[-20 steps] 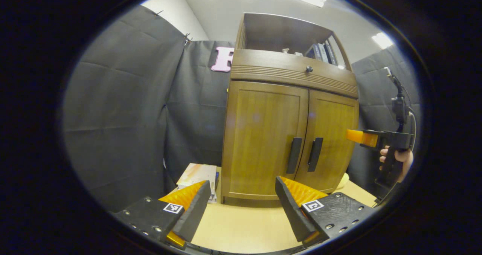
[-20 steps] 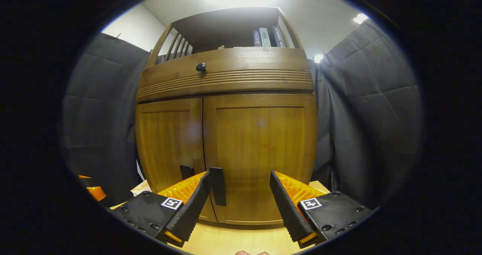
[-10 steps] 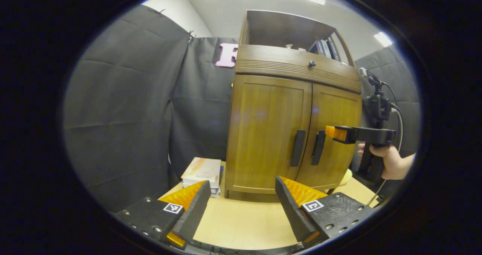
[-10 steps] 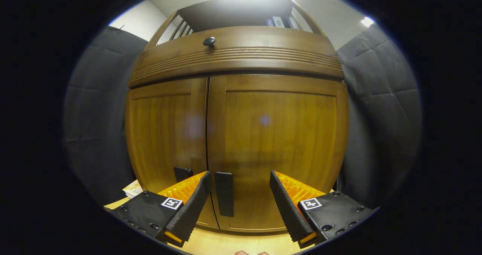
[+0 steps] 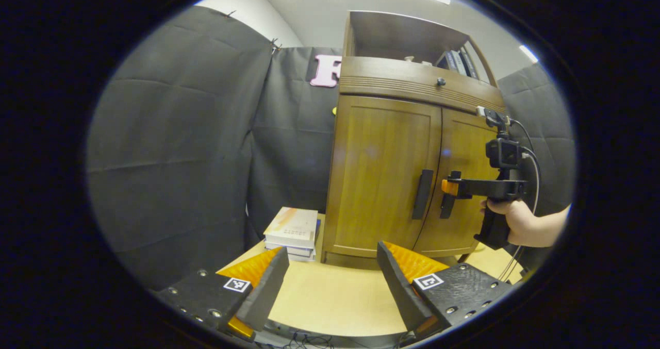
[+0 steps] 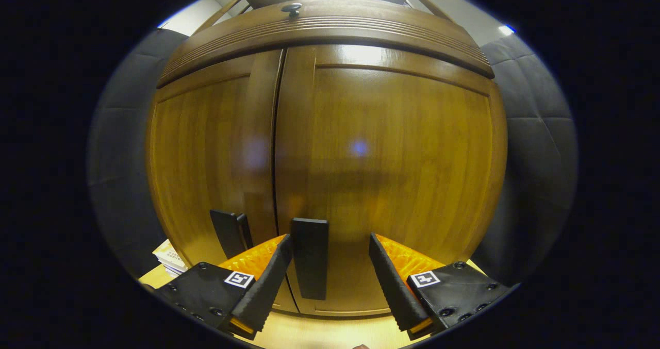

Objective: Open the right door of the double-door shoe cabinet with the right hand, and open the left door with the left hand.

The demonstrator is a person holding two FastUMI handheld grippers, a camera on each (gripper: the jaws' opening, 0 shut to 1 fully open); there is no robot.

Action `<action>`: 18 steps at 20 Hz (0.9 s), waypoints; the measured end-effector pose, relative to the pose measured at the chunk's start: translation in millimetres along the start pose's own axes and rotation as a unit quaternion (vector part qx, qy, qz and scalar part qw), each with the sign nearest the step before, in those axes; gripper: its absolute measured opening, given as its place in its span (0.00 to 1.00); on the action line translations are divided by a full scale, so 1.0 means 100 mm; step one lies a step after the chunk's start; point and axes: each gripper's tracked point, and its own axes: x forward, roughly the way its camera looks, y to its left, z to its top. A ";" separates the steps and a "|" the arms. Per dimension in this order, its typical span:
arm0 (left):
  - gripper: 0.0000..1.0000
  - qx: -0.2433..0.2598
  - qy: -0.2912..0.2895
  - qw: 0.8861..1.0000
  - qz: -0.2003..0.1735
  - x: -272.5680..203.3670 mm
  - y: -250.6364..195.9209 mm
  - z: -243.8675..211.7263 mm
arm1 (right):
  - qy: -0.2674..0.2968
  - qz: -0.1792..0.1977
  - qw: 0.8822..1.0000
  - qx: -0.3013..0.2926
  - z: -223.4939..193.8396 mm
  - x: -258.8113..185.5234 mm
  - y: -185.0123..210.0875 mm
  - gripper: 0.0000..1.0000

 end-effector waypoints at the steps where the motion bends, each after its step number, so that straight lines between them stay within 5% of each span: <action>1: 1.00 -0.005 0.001 1.000 0.000 -0.01 0.00 -0.02 | -0.003 0.000 1.000 -0.009 0.00 -0.01 0.02 0.89; 6: 1.00 0.012 0.000 1.000 -0.008 -0.03 -0.04 0.04 | -0.002 -0.001 1.000 -0.009 0.00 -0.01 0.12 0.47; 10: 1.00 0.008 -0.004 0.999 -0.038 0.04 -0.23 0.06 | 0.002 -0.012 1.000 -0.003 -0.03 0.04 0.12 0.34; 15: 1.00 0.039 -0.004 0.996 -0.079 0.00 -0.54 0.04 | -0.002 0.031 0.999 0.013 -0.04 0.02 0.14 0.14; 18: 1.00 0.040 -0.004 0.994 -0.104 0.01 -0.71 0.02 | 0.007 0.037 0.999 0.020 -0.06 0.00 0.14 0.14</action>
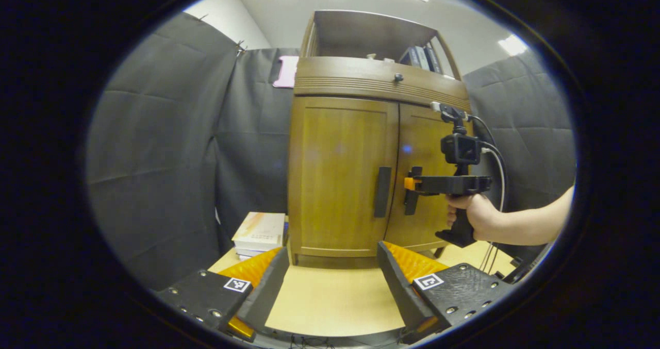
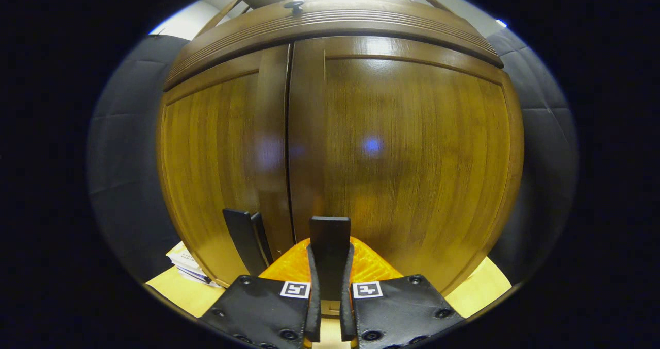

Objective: Open the right door of the double-door shoe cabinet with the right hand, and open the left door with the left hand.

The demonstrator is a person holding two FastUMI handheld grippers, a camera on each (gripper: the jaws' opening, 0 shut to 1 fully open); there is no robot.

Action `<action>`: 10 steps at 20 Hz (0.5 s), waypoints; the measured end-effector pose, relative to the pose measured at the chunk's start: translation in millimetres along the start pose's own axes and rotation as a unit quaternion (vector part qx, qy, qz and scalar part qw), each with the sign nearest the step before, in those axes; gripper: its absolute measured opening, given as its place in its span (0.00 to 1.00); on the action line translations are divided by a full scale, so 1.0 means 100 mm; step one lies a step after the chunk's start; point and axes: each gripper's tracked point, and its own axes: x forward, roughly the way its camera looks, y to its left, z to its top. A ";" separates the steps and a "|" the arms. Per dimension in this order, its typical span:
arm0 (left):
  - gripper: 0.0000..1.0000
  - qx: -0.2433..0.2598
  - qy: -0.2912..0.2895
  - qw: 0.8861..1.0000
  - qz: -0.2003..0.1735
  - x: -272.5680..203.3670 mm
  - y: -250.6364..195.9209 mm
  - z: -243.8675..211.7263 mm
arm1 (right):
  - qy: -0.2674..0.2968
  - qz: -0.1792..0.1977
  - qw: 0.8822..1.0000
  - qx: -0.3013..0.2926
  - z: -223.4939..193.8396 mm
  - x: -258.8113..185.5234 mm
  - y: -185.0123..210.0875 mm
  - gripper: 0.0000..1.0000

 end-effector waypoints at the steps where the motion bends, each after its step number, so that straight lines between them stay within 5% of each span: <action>1: 1.00 -0.001 -0.001 1.000 -0.005 -0.01 -0.05 0.00 | -0.002 -0.001 1.000 -0.003 0.01 0.00 -0.01 0.16; 10: 1.00 -0.015 -0.004 1.000 -0.023 -0.04 -0.18 0.02 | -0.002 0.047 0.999 -0.011 0.17 -0.28 -0.03 0.14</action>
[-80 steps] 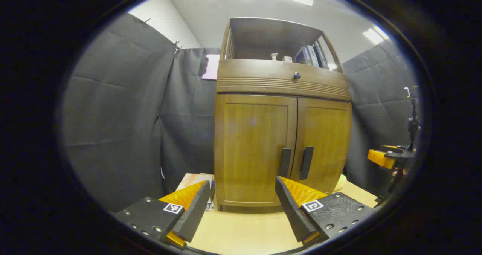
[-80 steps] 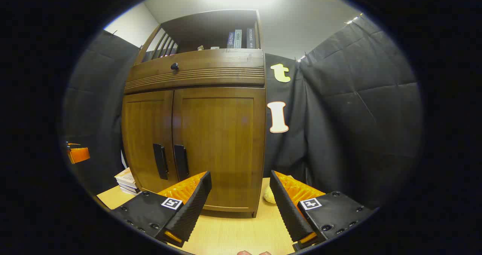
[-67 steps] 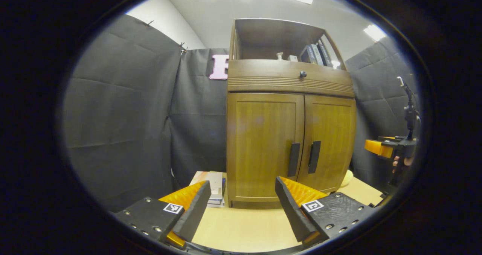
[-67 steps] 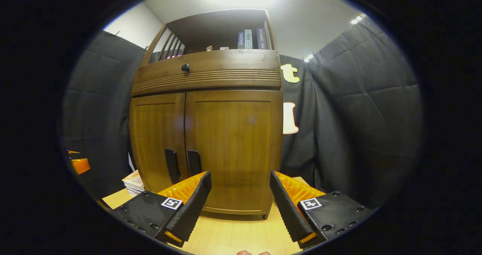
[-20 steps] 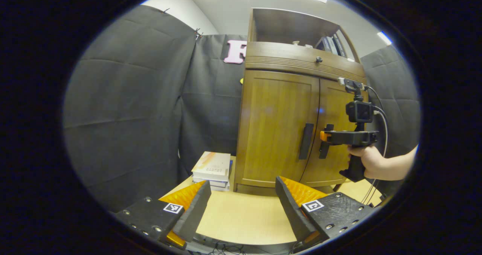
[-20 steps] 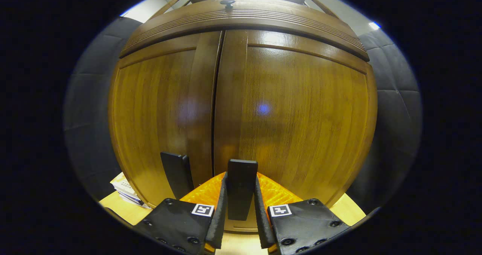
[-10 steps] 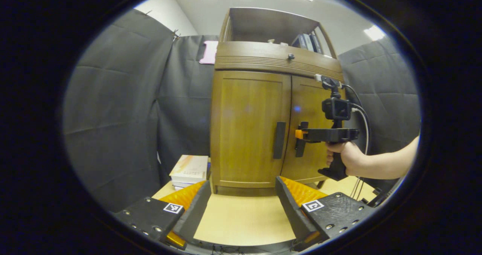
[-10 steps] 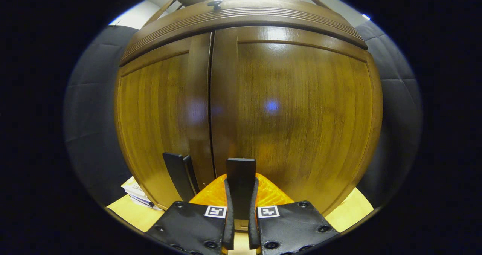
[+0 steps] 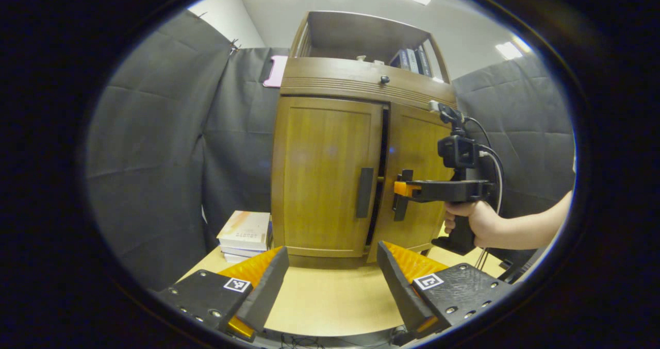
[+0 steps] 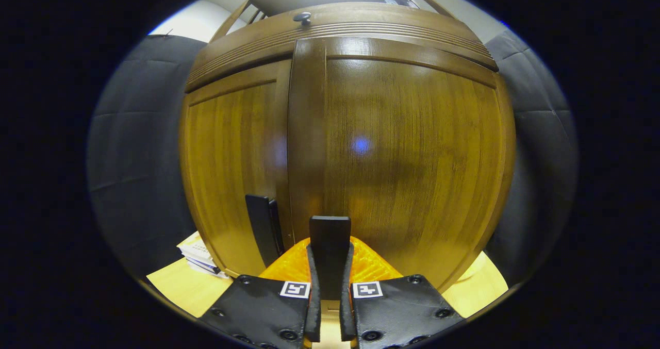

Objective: Open the right door of the double-door shoe cabinet with the right hand, and open the left door with the left hand.

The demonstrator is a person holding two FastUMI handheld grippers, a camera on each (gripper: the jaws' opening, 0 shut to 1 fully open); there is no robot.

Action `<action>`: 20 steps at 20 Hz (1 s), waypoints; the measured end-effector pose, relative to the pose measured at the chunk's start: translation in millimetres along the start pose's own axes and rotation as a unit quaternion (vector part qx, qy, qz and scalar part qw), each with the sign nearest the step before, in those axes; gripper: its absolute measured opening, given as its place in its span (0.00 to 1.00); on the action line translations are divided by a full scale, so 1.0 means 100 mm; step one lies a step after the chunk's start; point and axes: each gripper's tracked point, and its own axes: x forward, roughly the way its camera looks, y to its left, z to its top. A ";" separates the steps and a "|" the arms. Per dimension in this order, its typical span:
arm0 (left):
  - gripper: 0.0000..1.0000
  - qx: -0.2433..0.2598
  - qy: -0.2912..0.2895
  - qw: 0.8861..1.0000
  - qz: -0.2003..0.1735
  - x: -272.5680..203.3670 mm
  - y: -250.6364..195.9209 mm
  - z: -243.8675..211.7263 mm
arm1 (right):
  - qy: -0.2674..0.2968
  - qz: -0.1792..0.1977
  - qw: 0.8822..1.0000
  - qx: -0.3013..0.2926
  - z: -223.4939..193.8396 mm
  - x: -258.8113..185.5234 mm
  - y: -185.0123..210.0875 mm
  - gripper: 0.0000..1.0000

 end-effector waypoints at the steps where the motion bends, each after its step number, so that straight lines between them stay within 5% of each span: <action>1: 1.00 -0.006 0.000 1.000 0.001 -0.01 -0.01 0.00 | 0.000 0.005 1.000 -0.001 0.01 -0.06 -0.01 0.14; 17: 1.00 -0.001 0.007 1.000 -0.029 -0.02 -0.23 -0.07 | 0.001 0.053 0.999 0.002 -0.04 -1.00 -0.33 0.16; 20: 1.00 0.006 0.012 0.999 -0.044 0.03 -0.32 -0.06 | -0.003 0.056 0.998 0.004 -0.05 -1.14 -0.44 0.23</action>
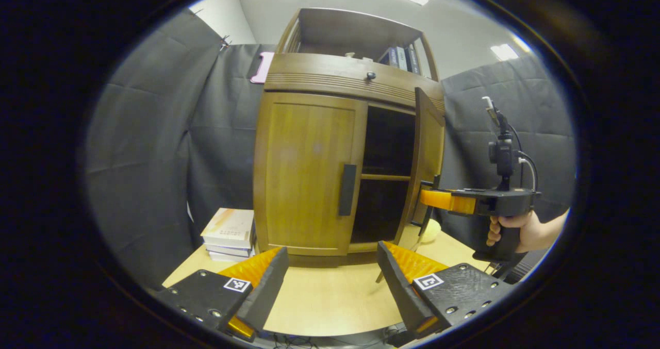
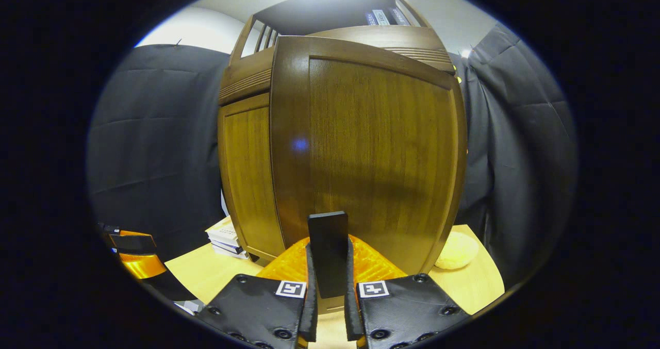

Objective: Open the right door of the double-door shoe cabinet with the right hand, and open the left door with the left hand.

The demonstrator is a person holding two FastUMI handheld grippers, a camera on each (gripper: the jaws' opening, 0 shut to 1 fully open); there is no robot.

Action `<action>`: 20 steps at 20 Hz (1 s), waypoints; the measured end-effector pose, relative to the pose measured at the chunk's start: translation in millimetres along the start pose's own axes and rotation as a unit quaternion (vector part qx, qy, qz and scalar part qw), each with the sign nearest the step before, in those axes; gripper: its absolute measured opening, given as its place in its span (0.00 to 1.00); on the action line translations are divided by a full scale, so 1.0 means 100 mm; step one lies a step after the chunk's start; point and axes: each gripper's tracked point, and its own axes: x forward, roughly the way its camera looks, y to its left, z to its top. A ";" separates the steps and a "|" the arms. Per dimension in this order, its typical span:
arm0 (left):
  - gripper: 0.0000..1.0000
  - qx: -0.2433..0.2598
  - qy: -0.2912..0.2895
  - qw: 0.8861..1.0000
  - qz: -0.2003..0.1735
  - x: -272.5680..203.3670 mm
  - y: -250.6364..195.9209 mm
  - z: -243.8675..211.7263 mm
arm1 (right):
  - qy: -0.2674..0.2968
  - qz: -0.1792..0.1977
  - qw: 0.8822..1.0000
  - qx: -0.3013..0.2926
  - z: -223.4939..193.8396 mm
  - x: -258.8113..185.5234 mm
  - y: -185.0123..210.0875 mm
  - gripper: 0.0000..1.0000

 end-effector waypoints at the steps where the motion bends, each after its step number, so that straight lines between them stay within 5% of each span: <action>1: 1.00 -0.001 0.001 1.000 -0.004 0.03 -0.03 -0.01 | -0.001 0.000 1.000 -0.001 -0.01 -0.05 -0.01 0.20; 20: 1.00 -0.024 -0.015 0.998 -0.052 0.19 -0.34 0.12 | 0.007 -0.062 0.998 0.020 -0.28 -0.84 -0.72 0.19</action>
